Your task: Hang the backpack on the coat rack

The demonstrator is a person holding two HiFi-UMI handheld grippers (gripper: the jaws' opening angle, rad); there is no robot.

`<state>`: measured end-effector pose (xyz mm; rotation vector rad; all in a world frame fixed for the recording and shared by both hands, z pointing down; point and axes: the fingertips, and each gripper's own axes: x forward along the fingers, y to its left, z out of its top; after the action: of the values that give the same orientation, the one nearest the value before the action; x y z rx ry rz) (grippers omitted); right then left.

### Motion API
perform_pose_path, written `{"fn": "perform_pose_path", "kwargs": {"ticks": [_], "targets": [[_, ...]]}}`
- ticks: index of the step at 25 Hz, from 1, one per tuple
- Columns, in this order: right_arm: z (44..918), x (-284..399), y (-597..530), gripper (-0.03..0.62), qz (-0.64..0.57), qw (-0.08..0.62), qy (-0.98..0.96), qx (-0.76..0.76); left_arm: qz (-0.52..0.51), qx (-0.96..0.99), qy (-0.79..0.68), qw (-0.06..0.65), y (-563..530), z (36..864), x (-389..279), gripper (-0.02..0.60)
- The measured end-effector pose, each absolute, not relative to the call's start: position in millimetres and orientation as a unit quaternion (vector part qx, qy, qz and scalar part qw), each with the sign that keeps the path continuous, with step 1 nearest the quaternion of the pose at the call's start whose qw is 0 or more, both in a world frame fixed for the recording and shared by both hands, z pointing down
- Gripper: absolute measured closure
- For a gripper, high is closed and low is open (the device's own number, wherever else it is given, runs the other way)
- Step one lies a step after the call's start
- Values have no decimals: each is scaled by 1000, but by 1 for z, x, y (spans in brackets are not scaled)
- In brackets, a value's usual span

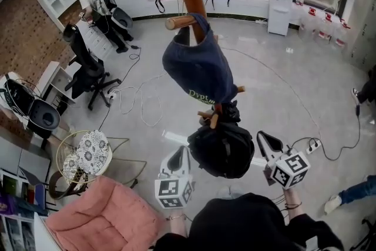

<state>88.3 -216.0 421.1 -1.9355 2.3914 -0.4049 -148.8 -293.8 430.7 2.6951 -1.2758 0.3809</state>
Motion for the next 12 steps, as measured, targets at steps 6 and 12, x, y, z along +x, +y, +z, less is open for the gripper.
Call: {"fn": "perform_pose_path", "kwargs": {"ticks": [6, 12], "targets": [[405, 90, -220, 580, -104, 25, 774, -624, 114, 897, -424, 52, -295, 418, -148, 565], [396, 92, -220, 580, -85, 25, 777, -624, 103, 898, -426, 41, -296, 410, -147, 565]]}}
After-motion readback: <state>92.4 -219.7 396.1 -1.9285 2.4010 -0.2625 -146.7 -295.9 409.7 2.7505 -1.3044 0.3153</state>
